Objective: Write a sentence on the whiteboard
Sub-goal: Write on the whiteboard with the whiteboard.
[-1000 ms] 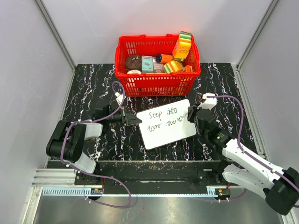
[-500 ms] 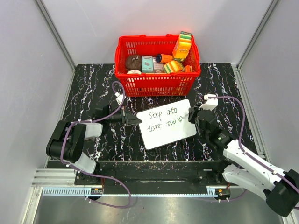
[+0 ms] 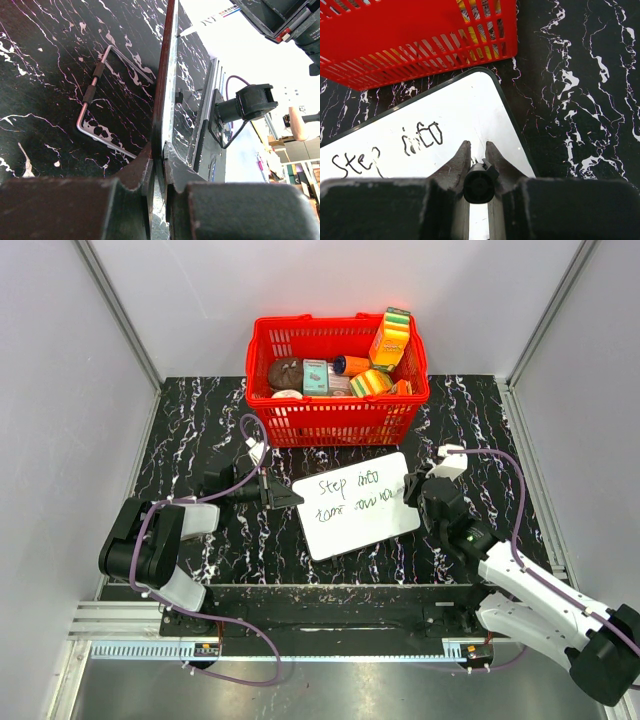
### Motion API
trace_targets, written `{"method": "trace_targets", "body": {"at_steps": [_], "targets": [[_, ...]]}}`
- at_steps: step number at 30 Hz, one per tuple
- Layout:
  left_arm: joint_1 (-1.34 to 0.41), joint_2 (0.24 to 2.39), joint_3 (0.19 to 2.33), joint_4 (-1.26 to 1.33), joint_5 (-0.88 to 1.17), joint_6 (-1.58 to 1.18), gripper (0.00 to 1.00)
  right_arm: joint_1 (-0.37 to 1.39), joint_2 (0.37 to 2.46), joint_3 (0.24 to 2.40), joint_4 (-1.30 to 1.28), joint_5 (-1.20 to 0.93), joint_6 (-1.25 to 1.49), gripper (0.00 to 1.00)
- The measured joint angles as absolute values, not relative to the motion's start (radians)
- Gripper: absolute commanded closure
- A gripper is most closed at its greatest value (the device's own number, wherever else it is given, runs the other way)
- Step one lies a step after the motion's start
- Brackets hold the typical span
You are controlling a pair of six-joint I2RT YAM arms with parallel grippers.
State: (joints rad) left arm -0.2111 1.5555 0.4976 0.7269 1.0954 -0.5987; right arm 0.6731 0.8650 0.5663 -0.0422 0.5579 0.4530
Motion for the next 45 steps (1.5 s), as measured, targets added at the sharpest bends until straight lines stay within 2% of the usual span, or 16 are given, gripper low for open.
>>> {"method": "trace_targets", "body": {"at_steps": [45], "targets": [[-0.212,1.555,0.498,0.728,1.095,-0.598,1.00,0.651,0.896,0.613,-0.053,0.582,0.406,1.00]]}}
